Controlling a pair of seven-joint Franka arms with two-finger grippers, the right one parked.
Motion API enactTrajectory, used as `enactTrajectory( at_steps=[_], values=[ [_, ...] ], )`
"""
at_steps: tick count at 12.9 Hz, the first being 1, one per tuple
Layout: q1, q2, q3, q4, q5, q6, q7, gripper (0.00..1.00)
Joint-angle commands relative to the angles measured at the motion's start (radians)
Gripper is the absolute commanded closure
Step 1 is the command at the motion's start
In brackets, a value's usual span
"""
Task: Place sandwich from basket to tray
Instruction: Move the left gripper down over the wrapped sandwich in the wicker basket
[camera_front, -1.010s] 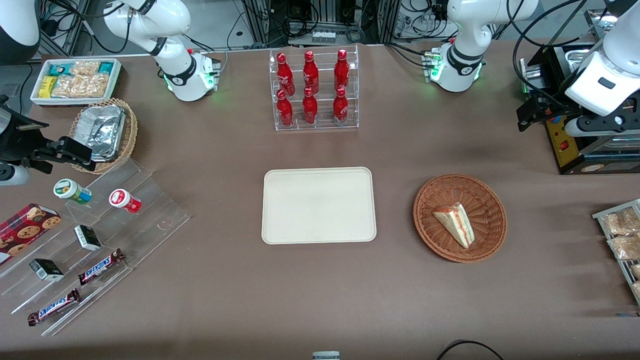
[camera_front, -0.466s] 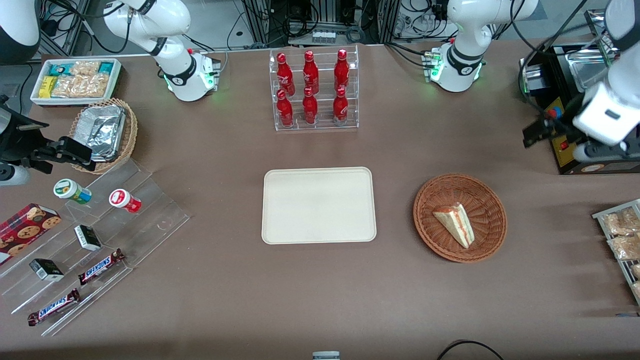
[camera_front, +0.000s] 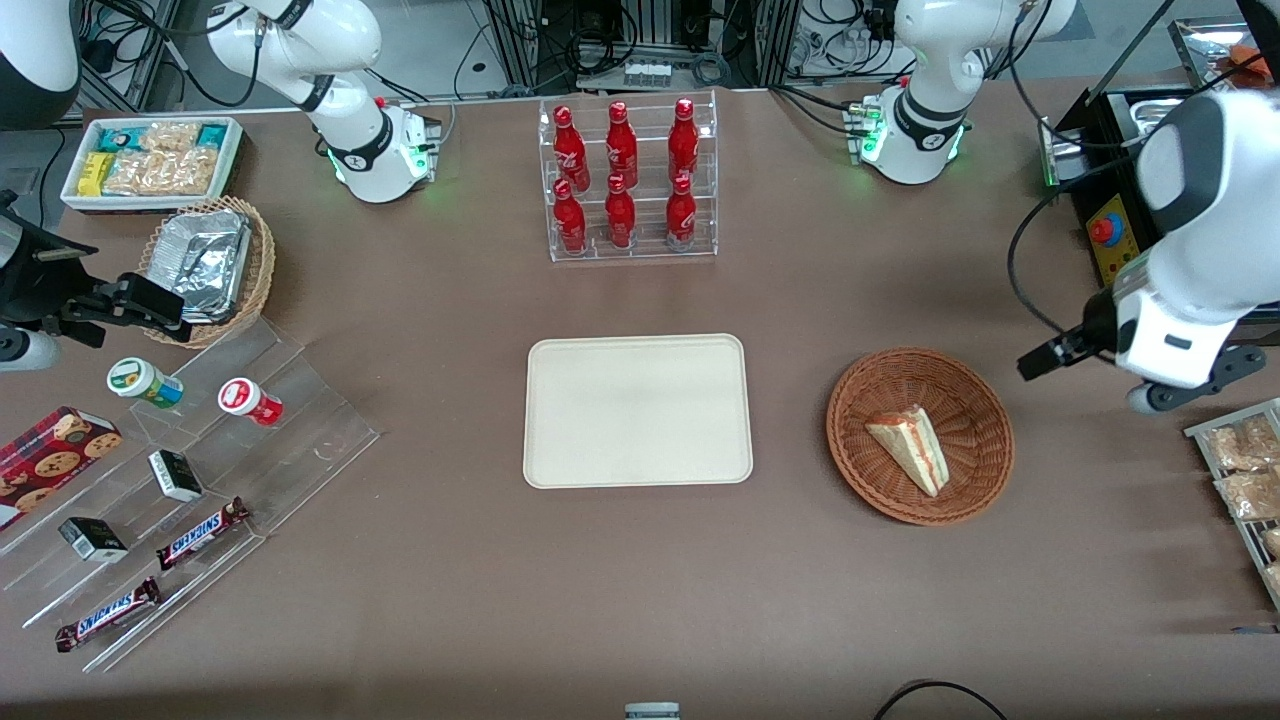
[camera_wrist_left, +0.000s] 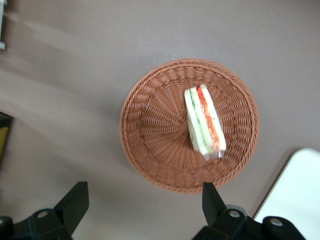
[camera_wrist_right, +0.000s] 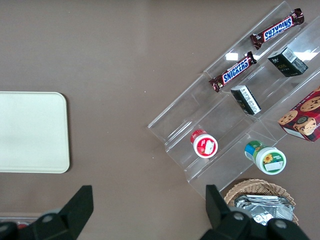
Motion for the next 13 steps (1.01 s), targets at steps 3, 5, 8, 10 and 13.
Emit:
enactTrajectory(
  at_steps=[3, 5, 8, 10, 13],
  values=[
    [-0.037, 0.081, -0.009, -0.06, 0.011, 0.174, -0.222, 0.0],
    [-0.059, 0.127, -0.009, -0.077, 0.011, 0.257, -0.305, 0.0],
    [-0.114, 0.198, -0.007, -0.076, 0.014, 0.346, -0.374, 0.0],
    [-0.129, 0.236, -0.009, -0.068, 0.067, 0.373, -0.409, 0.0],
    [-0.151, 0.276, -0.007, -0.066, 0.089, 0.429, -0.451, 0.0]
  ],
)
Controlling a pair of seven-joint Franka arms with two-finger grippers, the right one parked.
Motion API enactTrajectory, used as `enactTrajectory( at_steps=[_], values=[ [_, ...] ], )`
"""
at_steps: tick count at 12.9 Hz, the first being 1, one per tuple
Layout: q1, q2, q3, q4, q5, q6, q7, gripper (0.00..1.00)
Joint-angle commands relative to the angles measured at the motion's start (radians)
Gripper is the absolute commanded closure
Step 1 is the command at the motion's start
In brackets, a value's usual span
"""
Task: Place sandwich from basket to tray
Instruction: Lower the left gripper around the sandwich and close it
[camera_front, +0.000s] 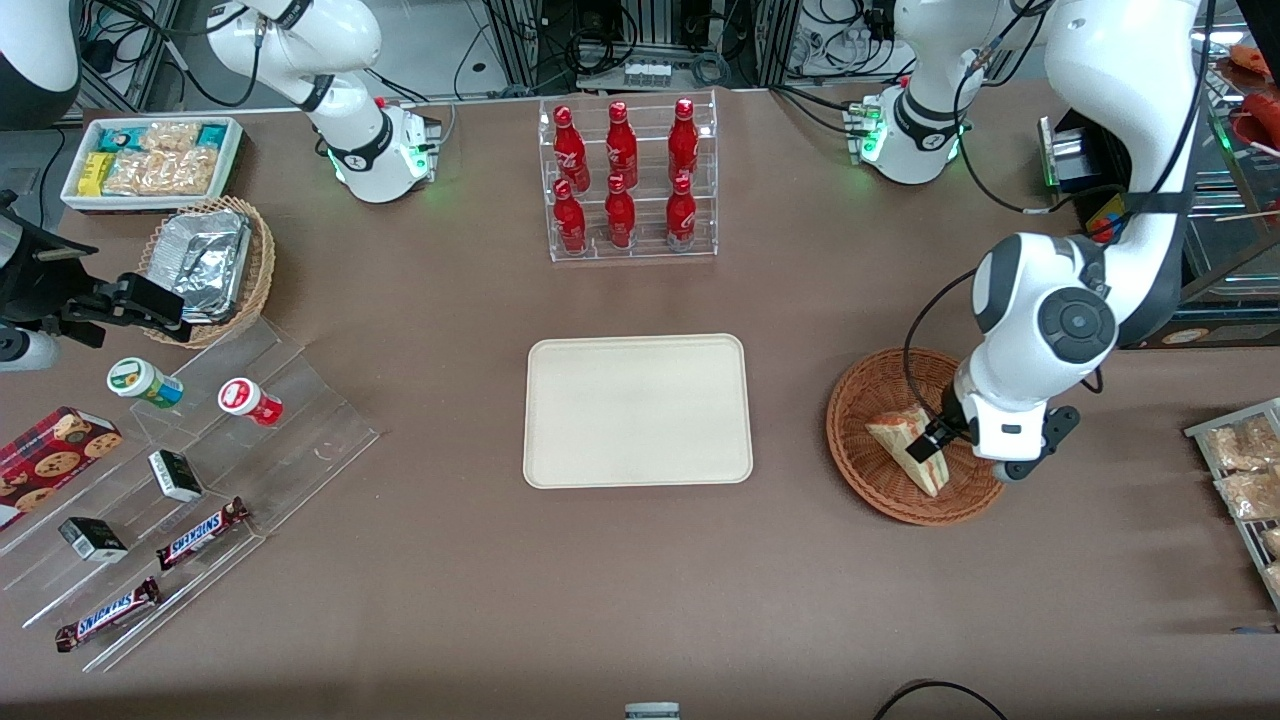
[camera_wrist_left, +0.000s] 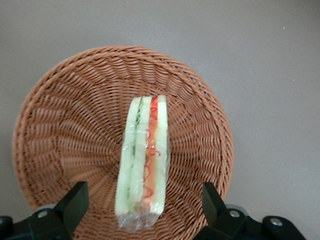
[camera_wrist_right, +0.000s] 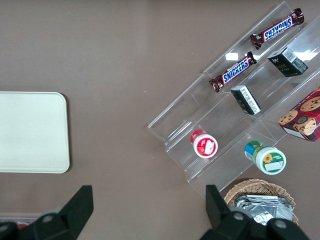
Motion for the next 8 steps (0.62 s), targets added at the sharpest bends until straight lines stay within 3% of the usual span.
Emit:
enactTrajectory(
  at_steps=[1, 8],
  values=[
    [-0.016, 0.026, 0.005, 0.013, 0.044, 0.022, -0.036, 0.0],
    [-0.014, 0.081, 0.007, 0.006, 0.064, 0.023, -0.042, 0.0]
  ],
)
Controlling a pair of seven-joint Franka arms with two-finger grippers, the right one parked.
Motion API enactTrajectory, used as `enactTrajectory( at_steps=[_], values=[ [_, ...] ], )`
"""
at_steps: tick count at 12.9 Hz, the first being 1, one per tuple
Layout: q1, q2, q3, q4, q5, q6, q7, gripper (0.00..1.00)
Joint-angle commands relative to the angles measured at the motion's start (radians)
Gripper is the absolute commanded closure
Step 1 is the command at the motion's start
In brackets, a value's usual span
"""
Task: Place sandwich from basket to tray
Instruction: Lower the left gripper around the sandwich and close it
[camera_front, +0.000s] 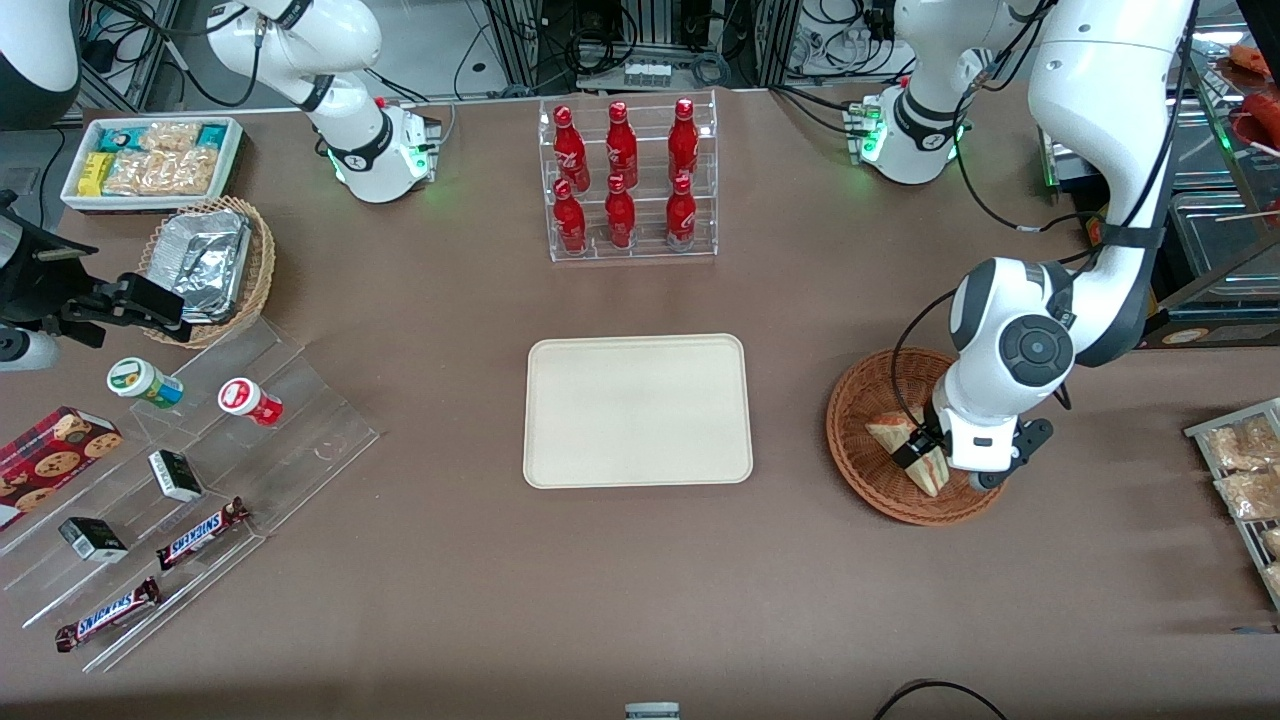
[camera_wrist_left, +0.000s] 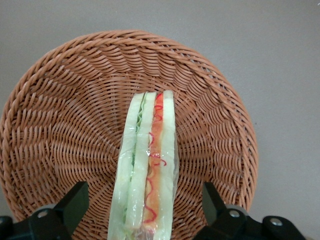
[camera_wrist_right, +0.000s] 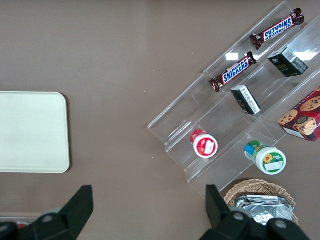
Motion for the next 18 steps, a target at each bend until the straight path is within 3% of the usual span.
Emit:
enactTrajectory(
  at_steps=[1, 3, 4, 5, 8, 11, 14, 18],
  values=[
    [-0.009, 0.019, 0.005, 0.006, 0.02, 0.009, -0.026, 0.0],
    [-0.015, 0.03, 0.005, 0.005, 0.021, 0.008, -0.026, 0.02],
    [-0.021, 0.031, 0.005, 0.005, 0.021, 0.008, -0.026, 0.09],
    [-0.021, 0.033, 0.005, 0.005, 0.021, 0.006, -0.027, 0.26],
    [-0.025, 0.039, 0.005, 0.006, 0.023, 0.003, -0.032, 0.88],
    [-0.025, 0.037, 0.005, 0.011, 0.023, -0.001, -0.029, 0.99],
    [-0.028, 0.001, 0.002, 0.038, 0.023, -0.085, -0.023, 1.0],
    [-0.142, -0.015, 0.001, 0.177, 0.017, -0.236, -0.02, 1.0]
  ],
)
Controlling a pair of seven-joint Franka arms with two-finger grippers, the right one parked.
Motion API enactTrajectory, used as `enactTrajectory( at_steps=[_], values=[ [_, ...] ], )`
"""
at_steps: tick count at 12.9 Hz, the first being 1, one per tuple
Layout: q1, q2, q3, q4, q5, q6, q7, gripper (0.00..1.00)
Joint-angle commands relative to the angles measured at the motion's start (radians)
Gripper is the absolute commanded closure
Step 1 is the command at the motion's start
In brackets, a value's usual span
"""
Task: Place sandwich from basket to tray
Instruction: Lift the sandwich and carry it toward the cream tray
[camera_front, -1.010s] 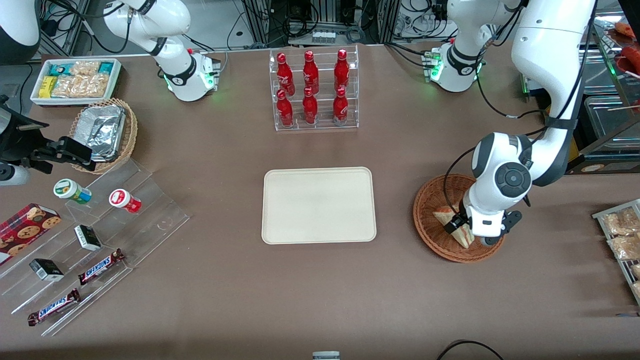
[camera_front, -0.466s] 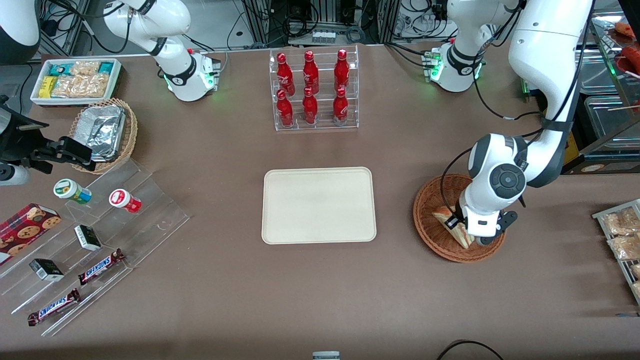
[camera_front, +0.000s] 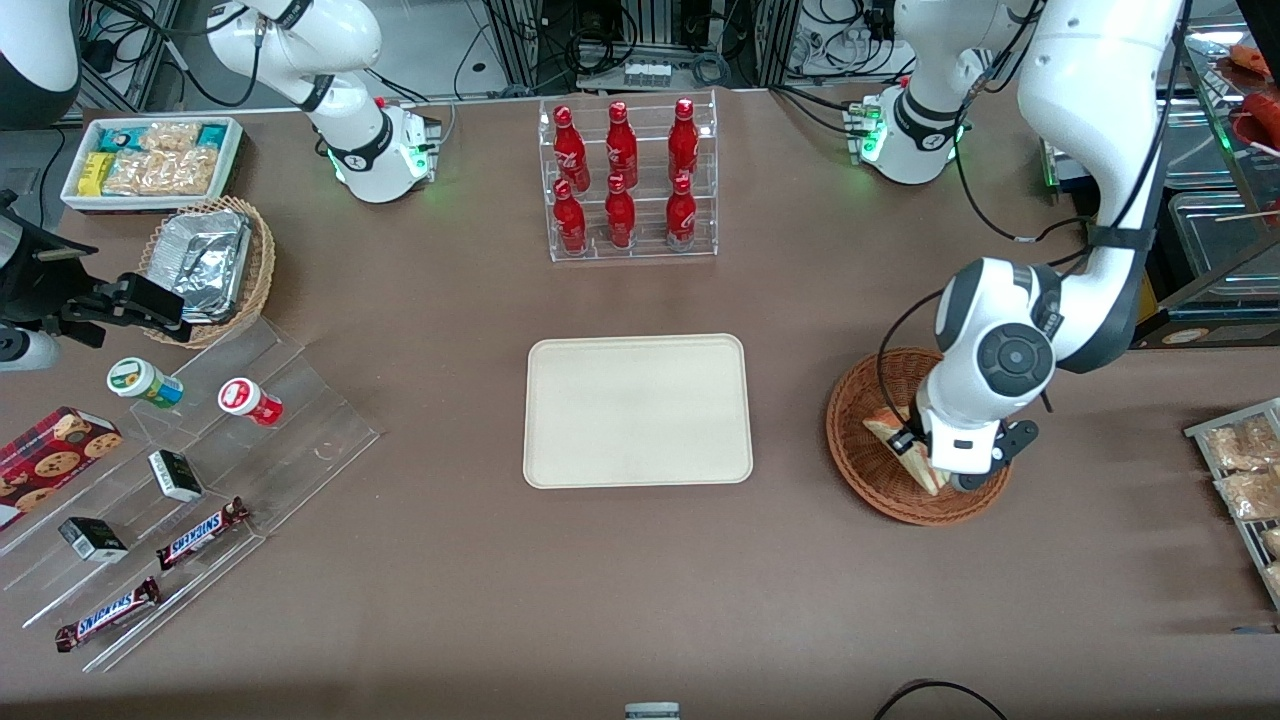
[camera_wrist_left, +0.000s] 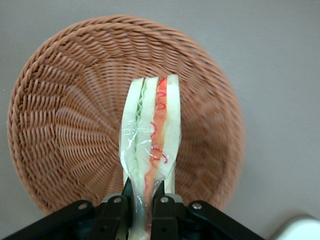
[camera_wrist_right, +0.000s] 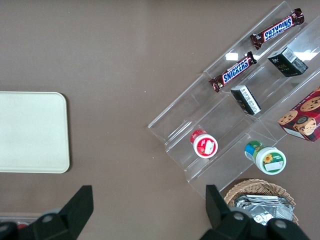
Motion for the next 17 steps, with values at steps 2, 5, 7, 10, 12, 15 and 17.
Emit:
enactTrajectory(
  at_steps=[2, 5, 7, 10, 12, 15, 17],
  values=[
    [-0.127, -0.001, 0.008, 0.136, 0.007, -0.081, -0.009, 1.0],
    [-0.249, 0.086, 0.008, 0.241, 0.006, -0.098, 0.026, 1.0],
    [-0.338, 0.165, 0.009, 0.322, 0.001, -0.092, 0.028, 1.0],
    [-0.424, 0.238, 0.006, 0.402, -0.006, -0.085, 0.076, 1.0],
    [-0.469, 0.26, 0.006, 0.405, -0.006, -0.084, 0.08, 1.0],
    [-0.478, 0.288, -0.014, 0.405, -0.005, -0.064, 0.083, 1.0],
    [-0.493, 0.317, -0.018, 0.405, -0.003, -0.027, 0.083, 1.0]
  ],
)
